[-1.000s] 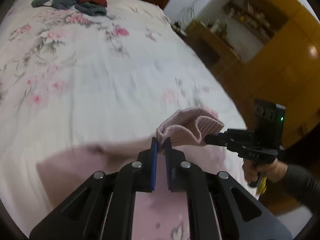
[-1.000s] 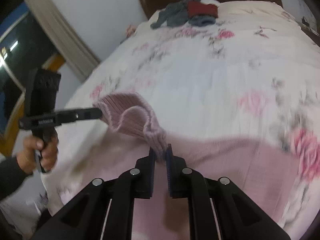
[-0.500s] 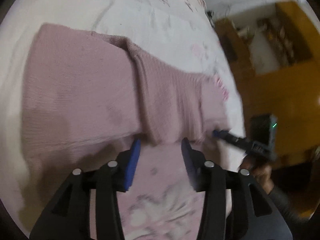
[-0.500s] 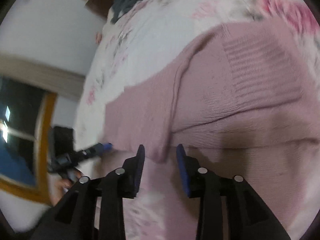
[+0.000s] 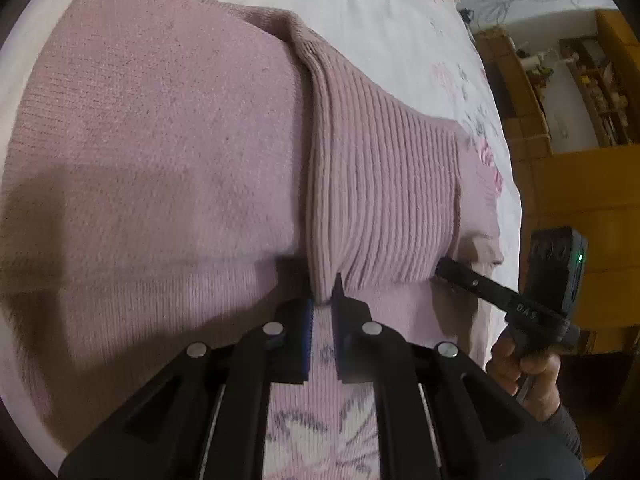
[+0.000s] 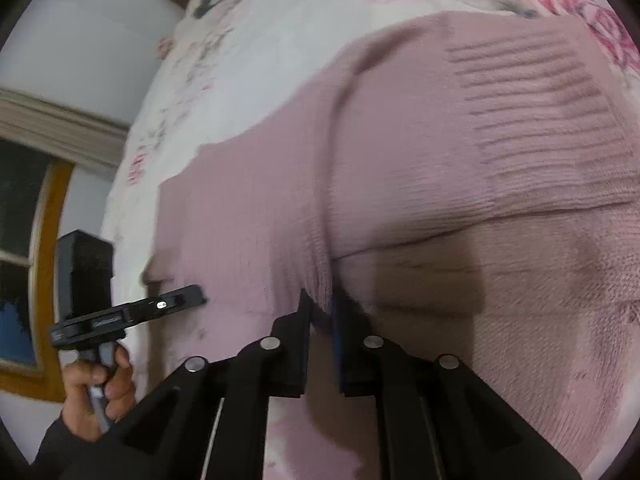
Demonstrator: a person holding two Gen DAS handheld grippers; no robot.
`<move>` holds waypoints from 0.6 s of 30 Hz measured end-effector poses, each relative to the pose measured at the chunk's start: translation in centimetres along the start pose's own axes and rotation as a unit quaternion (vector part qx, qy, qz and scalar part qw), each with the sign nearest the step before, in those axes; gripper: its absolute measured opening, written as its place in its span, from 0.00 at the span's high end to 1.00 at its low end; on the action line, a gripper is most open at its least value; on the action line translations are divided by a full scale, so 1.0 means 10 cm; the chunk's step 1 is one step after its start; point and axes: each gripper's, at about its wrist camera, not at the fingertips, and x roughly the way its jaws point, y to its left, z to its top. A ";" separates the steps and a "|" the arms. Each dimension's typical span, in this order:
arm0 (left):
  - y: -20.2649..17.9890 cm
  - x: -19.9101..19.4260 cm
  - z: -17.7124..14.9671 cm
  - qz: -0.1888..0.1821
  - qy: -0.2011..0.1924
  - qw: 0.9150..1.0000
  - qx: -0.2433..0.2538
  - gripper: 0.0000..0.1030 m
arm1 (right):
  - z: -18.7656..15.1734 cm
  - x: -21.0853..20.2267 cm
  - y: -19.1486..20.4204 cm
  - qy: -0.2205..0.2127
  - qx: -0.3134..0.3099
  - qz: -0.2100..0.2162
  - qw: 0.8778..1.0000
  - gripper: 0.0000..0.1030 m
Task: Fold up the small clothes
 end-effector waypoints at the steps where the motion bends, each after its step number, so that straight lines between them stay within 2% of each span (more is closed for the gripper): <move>1: -0.04 -0.09 0.04 0.003 -0.012 1.000 0.010 0.88 | 0.01 -0.06 0.03 -0.008 -0.001 0.006 1.000 0.83; 3: -0.13 -0.33 0.08 -0.004 -0.048 0.998 0.029 0.76 | 0.07 -0.26 0.10 -0.042 -0.012 0.008 0.999 0.82; 5: -0.20 -0.49 0.13 -0.044 -0.081 0.995 0.037 0.63 | 0.16 -0.34 0.13 -0.061 -0.011 0.023 0.998 0.82; 7: -0.22 -0.47 0.25 -0.085 -0.091 0.992 0.036 0.58 | 0.26 -0.29 0.15 -0.060 -0.004 0.044 0.997 0.82; 9: -0.18 -0.25 0.36 -0.097 -0.068 0.993 0.030 0.57 | 0.31 -0.13 0.15 -0.043 0.002 0.068 0.997 0.81; 10: -0.12 -0.10 0.39 -0.075 -0.052 0.995 0.026 0.57 | 0.32 -0.03 0.14 -0.034 0.004 0.064 0.997 0.81; 11: -0.07 0.00 0.40 -0.056 -0.039 0.997 0.024 0.58 | 0.32 0.04 0.13 -0.029 0.003 0.050 0.998 0.84; 12: 0.02 0.14 0.41 -0.044 -0.023 0.999 0.021 0.61 | 0.33 0.15 0.07 -0.020 0.002 0.026 0.999 0.95; 13: 0.09 0.17 0.43 -0.046 -0.022 0.998 0.019 0.67 | 0.33 0.19 0.02 -0.017 -0.003 0.014 1.000 1.00; 14: 0.12 0.17 0.45 -0.052 -0.022 0.998 0.017 0.69 | 0.34 0.19 0.01 -0.017 -0.009 0.008 1.000 1.00; 16: 0.18 0.06 0.46 -0.078 -0.025 0.997 0.001 0.66 | 0.32 0.10 0.04 -0.024 -0.011 0.014 1.000 0.95; 17: 0.17 -0.03 0.43 -0.093 -0.037 0.995 0.005 0.56 | 0.27 0.02 0.11 -0.031 -0.023 0.027 0.999 0.85; 18: 0.16 -0.13 0.38 -0.104 -0.051 0.993 0.017 0.52 | 0.23 0.01 0.15 -0.031 -0.030 0.035 0.998 0.79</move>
